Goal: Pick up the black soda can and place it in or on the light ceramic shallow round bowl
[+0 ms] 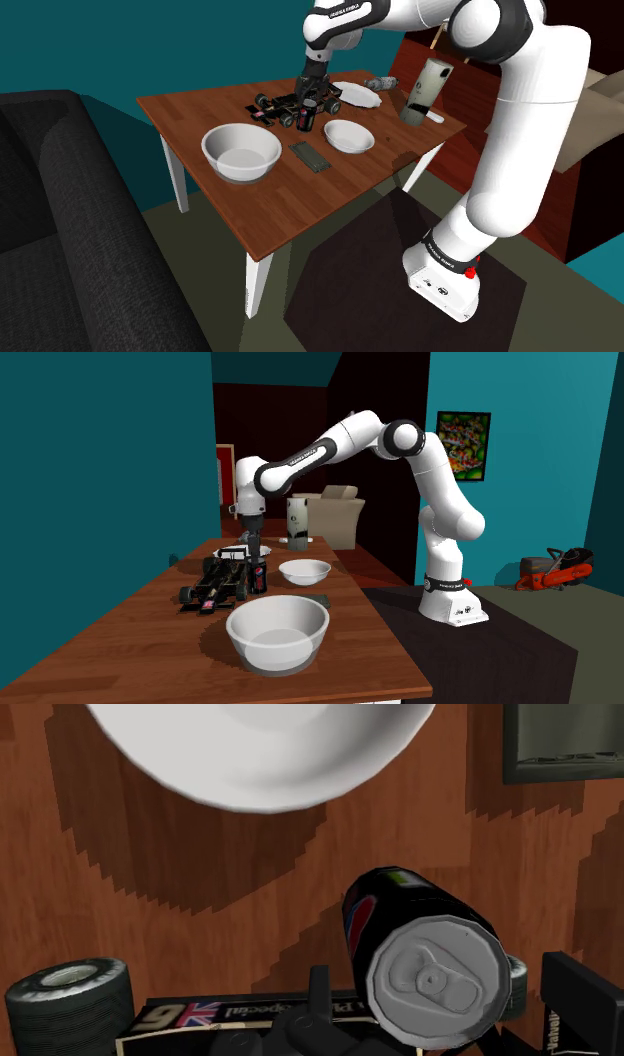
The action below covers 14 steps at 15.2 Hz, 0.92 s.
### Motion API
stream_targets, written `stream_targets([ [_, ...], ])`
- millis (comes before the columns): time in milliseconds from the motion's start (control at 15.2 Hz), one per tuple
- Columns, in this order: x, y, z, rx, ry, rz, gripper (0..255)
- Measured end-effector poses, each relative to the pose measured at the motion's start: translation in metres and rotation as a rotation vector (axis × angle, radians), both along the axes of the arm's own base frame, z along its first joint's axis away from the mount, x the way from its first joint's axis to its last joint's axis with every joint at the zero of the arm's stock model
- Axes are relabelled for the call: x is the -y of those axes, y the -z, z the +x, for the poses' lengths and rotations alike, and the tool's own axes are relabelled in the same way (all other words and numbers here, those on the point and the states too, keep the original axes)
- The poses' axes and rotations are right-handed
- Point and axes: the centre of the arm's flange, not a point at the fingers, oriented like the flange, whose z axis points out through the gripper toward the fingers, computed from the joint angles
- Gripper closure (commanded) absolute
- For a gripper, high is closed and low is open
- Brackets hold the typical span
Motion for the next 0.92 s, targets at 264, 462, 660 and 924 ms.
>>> stream_targets([
  [264,0.000,0.018,-0.001,0.000,0.000,0.000,0],
  [462,0.000,0.019,-0.001,0.000,0.000,0.000,0],
  [660,0.000,0.019,-0.001,0.001,0.000,0.000,255],
  [924,0.000,0.019,-0.001,0.001,0.000,0.000,255],
])
